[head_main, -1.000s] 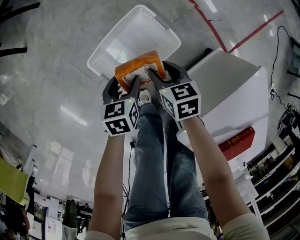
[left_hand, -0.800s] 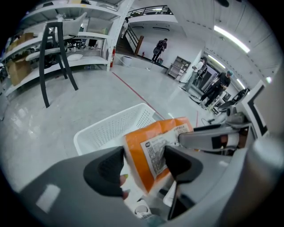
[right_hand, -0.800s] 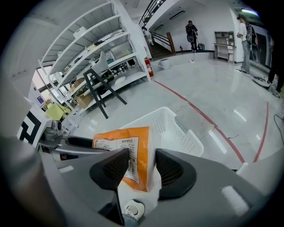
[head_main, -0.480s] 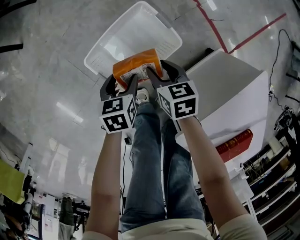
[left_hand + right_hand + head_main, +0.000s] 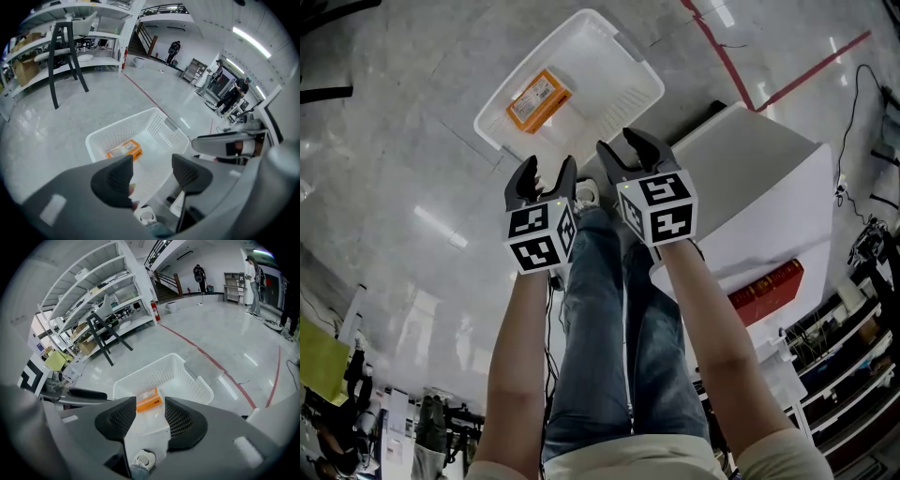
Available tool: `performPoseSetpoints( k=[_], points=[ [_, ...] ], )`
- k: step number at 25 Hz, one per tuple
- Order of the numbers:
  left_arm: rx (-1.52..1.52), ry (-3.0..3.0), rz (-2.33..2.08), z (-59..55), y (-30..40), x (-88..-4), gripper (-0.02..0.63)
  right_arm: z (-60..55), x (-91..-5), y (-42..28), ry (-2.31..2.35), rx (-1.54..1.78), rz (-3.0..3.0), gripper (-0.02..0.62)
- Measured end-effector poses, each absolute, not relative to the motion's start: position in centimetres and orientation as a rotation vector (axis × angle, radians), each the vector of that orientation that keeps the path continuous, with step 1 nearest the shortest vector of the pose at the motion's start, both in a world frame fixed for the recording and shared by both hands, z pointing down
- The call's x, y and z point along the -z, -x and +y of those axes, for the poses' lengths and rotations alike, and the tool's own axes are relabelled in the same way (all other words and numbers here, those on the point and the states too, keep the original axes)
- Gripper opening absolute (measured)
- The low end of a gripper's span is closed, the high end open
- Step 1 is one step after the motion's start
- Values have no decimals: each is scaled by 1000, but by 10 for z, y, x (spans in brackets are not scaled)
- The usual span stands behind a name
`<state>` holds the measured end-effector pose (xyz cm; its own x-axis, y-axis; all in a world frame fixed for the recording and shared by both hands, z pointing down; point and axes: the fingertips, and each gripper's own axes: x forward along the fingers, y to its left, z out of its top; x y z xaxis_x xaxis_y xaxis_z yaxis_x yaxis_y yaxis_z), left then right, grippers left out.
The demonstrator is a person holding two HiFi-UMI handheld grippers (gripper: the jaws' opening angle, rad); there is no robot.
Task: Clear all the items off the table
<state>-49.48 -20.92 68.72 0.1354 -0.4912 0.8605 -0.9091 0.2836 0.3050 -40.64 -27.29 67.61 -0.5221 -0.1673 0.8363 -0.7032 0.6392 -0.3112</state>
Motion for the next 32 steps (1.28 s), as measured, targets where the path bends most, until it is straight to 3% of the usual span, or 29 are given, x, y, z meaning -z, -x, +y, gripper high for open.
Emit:
performPoseSetpoints(
  k=[3, 7, 13, 17, 32],
  points=[
    [-506, -1349, -1511, -207, 493, -682, 243, -269, -671, 408, -673, -828, -2039, 181],
    [-530, -1342, -1527, -206, 491, -673, 120, -265, -661, 411, -663, -822, -2051, 143],
    [-530, -1320, -1542, -205, 491, -661, 17, -256, -651, 414, -631, -815, -2044, 69],
    [-523, -1328, -1534, -206, 490, -652, 11, -256, -641, 414, -652, -793, -2050, 0],
    [-545, -1393, -1566, -218, 481, -612, 8, -249, -602, 424, -650, -784, -2103, -2]
  ],
)
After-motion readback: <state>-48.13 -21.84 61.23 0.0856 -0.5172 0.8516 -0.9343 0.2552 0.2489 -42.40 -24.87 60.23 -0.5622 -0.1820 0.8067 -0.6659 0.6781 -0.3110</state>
